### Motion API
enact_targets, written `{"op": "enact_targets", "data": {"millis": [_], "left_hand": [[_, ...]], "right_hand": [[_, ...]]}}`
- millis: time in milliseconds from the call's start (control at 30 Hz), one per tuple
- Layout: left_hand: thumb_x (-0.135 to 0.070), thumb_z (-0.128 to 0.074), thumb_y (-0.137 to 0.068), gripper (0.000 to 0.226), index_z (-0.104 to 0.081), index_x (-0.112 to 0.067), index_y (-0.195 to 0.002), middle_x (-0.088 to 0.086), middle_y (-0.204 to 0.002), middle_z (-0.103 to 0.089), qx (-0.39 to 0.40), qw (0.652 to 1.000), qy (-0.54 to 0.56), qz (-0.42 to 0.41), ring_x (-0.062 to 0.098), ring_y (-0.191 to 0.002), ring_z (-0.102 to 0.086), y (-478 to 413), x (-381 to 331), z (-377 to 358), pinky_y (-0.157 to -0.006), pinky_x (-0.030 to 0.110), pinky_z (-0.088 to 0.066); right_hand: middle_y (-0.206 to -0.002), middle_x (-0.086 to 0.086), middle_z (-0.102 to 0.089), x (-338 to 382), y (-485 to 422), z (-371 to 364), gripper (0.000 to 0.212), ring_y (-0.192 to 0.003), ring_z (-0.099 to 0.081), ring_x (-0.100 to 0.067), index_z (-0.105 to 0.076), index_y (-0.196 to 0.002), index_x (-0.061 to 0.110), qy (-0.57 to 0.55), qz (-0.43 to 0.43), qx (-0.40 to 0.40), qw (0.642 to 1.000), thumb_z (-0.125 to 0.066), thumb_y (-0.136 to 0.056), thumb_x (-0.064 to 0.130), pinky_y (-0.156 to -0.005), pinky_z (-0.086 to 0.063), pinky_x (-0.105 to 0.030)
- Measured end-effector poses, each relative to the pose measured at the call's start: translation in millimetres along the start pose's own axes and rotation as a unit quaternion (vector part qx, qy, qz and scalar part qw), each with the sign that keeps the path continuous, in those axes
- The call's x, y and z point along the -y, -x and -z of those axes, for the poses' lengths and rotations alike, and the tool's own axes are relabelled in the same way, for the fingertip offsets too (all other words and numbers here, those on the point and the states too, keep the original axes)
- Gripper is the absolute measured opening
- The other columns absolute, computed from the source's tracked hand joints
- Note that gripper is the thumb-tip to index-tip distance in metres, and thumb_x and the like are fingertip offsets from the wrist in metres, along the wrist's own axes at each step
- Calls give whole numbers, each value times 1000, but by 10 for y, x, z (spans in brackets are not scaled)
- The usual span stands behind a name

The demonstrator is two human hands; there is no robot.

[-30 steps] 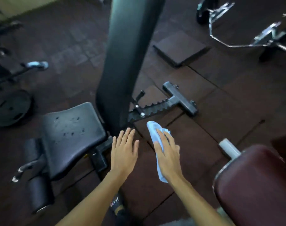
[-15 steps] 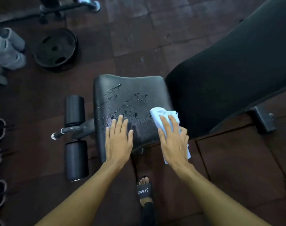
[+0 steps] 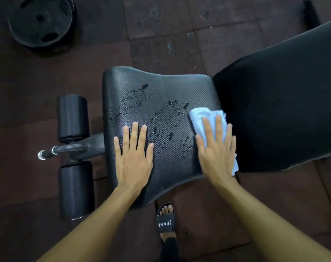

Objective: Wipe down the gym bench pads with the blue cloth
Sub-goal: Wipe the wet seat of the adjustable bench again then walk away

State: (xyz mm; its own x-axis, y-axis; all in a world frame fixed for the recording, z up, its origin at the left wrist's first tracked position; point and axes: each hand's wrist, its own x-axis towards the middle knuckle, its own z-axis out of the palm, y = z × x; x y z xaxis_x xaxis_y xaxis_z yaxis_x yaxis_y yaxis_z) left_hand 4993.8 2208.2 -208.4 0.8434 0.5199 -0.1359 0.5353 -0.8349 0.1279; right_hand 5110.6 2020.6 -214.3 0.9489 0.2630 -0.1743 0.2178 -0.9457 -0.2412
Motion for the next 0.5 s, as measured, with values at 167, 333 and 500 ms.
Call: {"op": "enact_targets", "data": {"millis": [167,333,500], "left_hand": [[-46,-23,-102,58,-16,-26,-156,-3,-164,-9,-1,1000,-3,-4,19,-152,-2,6,7,-16,-122,50,-8],[-45,-24,-102,58,-16,-25,-157,-2,-164,-8,-3,1000,-17,-6,20,-152,-3,10,10,-41,-122,51,-10],[-45,-26,-102,58,-20,-24,-156,-1,-164,-12,-13,1000,-27,-3,21,-152,-8,2,-2,-41,-122,50,-12]], "right_hand": [[-169,-4,-12,185,-968,98,54,-150,-18,-39,-24,-158,33,-8,25,1,1000,-32,-106,46,-119,-21,-49],[-167,-2,-18,703,-1304,6,53,-149,-22,-38,-27,-157,32,4,72,-21,997,-31,-106,45,-114,-27,-48],[-167,4,-21,821,-807,-56,51,-150,-23,-34,-29,-157,34,-21,196,10,980,-34,-107,43,-115,-24,-44]]}}
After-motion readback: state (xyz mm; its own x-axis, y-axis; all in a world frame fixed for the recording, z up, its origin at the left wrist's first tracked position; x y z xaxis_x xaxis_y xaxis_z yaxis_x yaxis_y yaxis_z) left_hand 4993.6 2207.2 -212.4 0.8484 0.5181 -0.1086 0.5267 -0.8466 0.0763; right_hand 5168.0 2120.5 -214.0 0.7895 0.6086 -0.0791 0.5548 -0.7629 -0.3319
